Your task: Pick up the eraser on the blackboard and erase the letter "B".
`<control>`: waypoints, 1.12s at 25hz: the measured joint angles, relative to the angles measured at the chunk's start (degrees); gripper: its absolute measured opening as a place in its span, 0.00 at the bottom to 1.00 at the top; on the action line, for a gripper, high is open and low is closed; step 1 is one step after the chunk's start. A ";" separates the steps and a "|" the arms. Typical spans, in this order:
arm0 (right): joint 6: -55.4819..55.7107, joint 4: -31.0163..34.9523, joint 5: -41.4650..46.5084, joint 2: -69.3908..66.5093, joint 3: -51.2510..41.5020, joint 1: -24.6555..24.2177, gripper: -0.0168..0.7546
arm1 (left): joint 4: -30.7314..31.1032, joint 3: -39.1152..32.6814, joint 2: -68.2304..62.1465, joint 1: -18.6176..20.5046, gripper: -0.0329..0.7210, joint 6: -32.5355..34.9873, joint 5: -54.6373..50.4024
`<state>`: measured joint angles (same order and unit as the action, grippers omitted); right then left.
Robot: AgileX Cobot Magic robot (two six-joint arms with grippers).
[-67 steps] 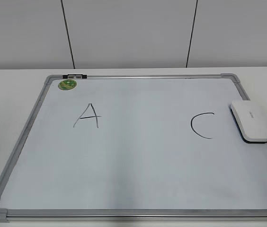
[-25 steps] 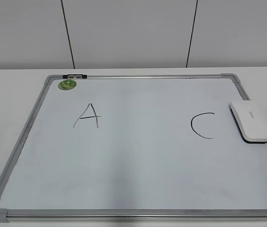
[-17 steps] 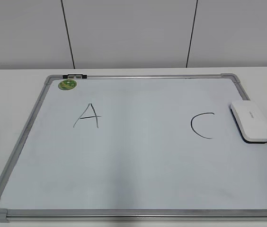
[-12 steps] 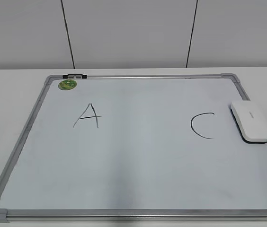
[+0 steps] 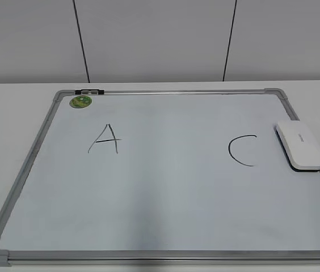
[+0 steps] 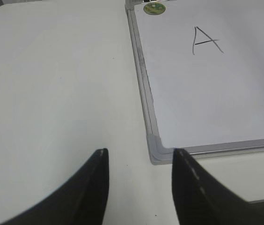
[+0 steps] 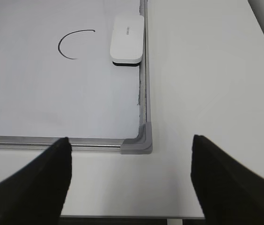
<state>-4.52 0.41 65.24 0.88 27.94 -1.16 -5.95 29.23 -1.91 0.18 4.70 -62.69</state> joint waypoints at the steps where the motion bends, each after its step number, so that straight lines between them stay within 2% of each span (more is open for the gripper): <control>1: 0.00 0.00 0.00 0.00 0.00 0.00 0.78 | 0.00 0.00 0.32 0.00 0.46 0.00 -0.08; 28: 0.00 -0.41 0.00 0.00 0.00 0.00 0.78 | 0.00 0.00 1.33 0.00 0.43 0.00 -0.22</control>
<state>-4.52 0.00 65.24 0.88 27.94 -1.16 -5.95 29.23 -0.58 0.18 4.70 -62.91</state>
